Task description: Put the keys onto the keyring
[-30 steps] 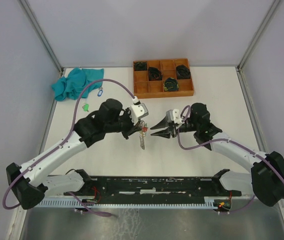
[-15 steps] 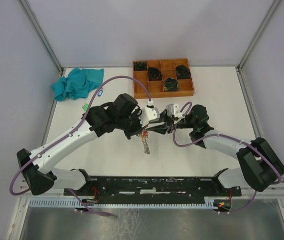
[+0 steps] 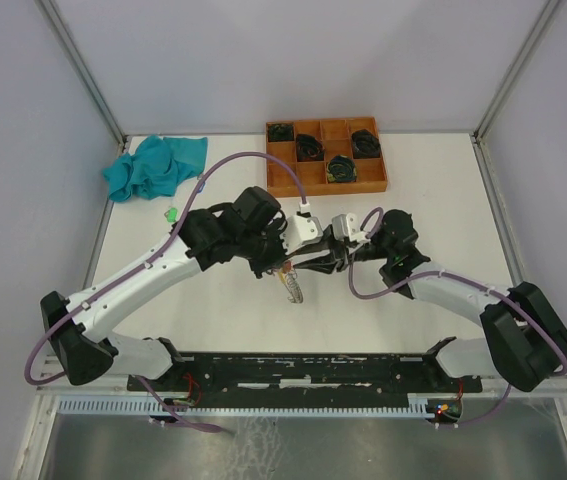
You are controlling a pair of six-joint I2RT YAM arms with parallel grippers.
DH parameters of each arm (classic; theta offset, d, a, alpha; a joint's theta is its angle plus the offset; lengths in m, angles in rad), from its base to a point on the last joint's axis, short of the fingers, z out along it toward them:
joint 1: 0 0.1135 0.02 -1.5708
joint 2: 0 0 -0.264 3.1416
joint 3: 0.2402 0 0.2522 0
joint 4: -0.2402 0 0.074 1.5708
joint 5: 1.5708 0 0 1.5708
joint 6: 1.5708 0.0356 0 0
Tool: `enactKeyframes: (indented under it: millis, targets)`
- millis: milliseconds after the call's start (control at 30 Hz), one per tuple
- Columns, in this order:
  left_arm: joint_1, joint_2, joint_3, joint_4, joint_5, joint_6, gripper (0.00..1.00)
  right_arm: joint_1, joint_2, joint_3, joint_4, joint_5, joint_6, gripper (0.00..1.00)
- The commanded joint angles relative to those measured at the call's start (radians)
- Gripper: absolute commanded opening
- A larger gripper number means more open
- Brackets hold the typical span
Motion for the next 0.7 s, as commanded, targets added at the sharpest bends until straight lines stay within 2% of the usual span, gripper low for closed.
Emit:
enactKeyframes:
  millis: [0, 400, 567, 667]
  targets:
    - [-0.008, -0.002, 0.058, 0.028, 0.038, 0.048, 0.03, 0.023, -0.015, 0.021, -0.021, -0.029, -0.028, 0.38]
    - [-0.018, 0.007, 0.055, 0.041, 0.091, 0.076, 0.03, 0.052, 0.035, 0.041, 0.012, -0.011, -0.011, 0.28]
    - [-0.019, 0.007, 0.049, 0.043, 0.105, 0.085, 0.03, 0.052, 0.039, 0.042, 0.019, -0.012, -0.006, 0.19]
    - [-0.02, 0.008, 0.039, 0.044, 0.114, 0.092, 0.03, 0.051, 0.036, 0.041, 0.019, -0.01, -0.007, 0.09]
